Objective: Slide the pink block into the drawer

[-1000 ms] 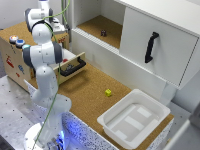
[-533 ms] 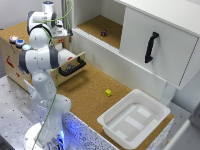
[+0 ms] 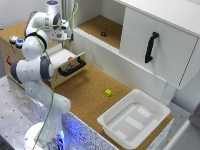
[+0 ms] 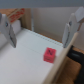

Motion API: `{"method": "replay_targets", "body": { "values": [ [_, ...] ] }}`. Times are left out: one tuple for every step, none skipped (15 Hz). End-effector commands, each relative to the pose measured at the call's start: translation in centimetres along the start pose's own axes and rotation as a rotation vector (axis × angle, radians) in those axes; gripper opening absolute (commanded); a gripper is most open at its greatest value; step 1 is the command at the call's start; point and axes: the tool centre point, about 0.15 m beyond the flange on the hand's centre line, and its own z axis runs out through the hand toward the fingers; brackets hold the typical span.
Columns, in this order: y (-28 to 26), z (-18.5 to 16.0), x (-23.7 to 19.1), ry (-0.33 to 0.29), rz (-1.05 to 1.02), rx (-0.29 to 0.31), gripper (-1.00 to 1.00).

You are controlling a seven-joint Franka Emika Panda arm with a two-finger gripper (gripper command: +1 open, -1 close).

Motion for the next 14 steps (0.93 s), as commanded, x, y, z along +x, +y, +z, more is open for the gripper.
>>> {"method": "replay_targets", "body": {
  "values": [
    [5.9, -0.4, -6.2, 0.058, 0.168, 0.042, 1.0],
    [6.7, -0.1, -7.1, 0.051, 0.201, 0.055, 1.0],
    [7.0, 0.4, -7.6, 0.045, 0.217, 0.069, 1.0],
    [7.2, 1.0, -7.9, 0.036, 0.23, 0.086, 1.0],
    [7.2, 1.6, -8.1, 0.025, 0.239, 0.097, 1.0],
    [7.1, 2.2, -8.3, 0.017, 0.247, 0.108, 1.0],
    [7.0, 2.8, -8.5, 0.015, 0.27, 0.119, 1.0],
    [6.9, 3.4, -8.5, 0.015, 0.283, 0.127, 1.0],
    [6.9, 4.0, -8.6, 0.011, 0.308, 0.136, 1.0],
    [6.8, 4.5, -8.7, 0.008, 0.332, 0.139, 1.0],
    [6.7, 5.5, -8.7, 0.003, 0.362, 0.152, 1.0],
    [6.6, 6.3, -8.8, -0.004, 0.389, 0.156, 1.0],
    [6.6, 6.9, -8.8, -0.004, 0.427, 0.148, 1.0],
    [6.6, 7.3, -8.7, 0.001, 0.444, 0.147, 1.0]
  ]
}}
